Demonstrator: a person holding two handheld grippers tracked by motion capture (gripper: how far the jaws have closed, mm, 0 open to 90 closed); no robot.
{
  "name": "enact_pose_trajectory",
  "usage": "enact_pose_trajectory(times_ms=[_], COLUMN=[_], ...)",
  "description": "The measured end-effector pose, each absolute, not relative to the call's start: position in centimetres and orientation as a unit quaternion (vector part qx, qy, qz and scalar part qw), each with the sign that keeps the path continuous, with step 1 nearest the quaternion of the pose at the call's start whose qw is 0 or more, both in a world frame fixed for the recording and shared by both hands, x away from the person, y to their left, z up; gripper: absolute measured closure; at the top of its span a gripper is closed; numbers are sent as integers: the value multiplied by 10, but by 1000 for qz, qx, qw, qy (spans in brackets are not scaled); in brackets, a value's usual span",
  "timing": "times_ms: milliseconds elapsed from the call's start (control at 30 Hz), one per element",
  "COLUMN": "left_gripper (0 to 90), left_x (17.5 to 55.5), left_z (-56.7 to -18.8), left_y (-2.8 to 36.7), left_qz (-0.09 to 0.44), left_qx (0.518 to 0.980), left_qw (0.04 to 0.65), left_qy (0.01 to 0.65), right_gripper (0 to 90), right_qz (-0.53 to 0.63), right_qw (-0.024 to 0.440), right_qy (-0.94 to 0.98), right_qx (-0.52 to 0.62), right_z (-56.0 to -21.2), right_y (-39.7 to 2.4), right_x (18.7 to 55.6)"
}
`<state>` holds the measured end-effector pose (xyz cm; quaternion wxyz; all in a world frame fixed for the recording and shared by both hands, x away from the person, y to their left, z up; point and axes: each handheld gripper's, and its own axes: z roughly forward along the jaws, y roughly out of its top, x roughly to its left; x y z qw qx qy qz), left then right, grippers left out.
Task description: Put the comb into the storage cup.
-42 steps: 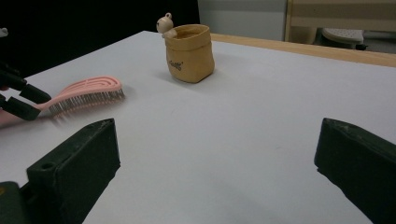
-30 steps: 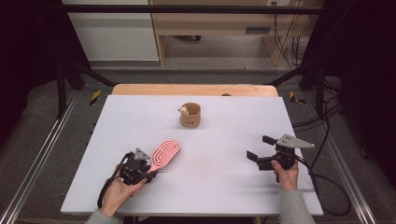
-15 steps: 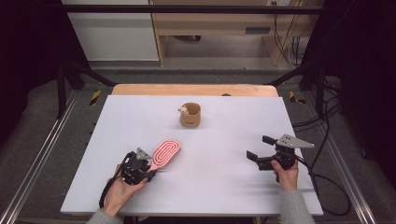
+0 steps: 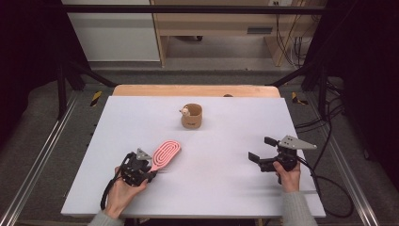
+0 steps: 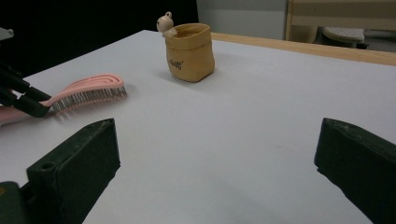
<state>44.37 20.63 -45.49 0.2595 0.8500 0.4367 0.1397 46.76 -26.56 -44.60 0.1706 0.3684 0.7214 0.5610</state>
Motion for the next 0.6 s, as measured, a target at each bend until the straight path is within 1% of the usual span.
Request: enact_pose_trajectory(times_ms=[233,600], left_gripper=[693,693], left_x=[438,433], left_z=[-445,-436], left_y=[209,214], left_qz=[159,173], left_qx=[841,830], left_qw=[283,304], left_qy=[434,434], right_gripper=[4,4], right_qz=[561,561], right_qw=[171,171], right_qy=[721,722], right_qx=[368,368], right_z=[-446,-446], right_y=[-266,-266], right_x=[467,468])
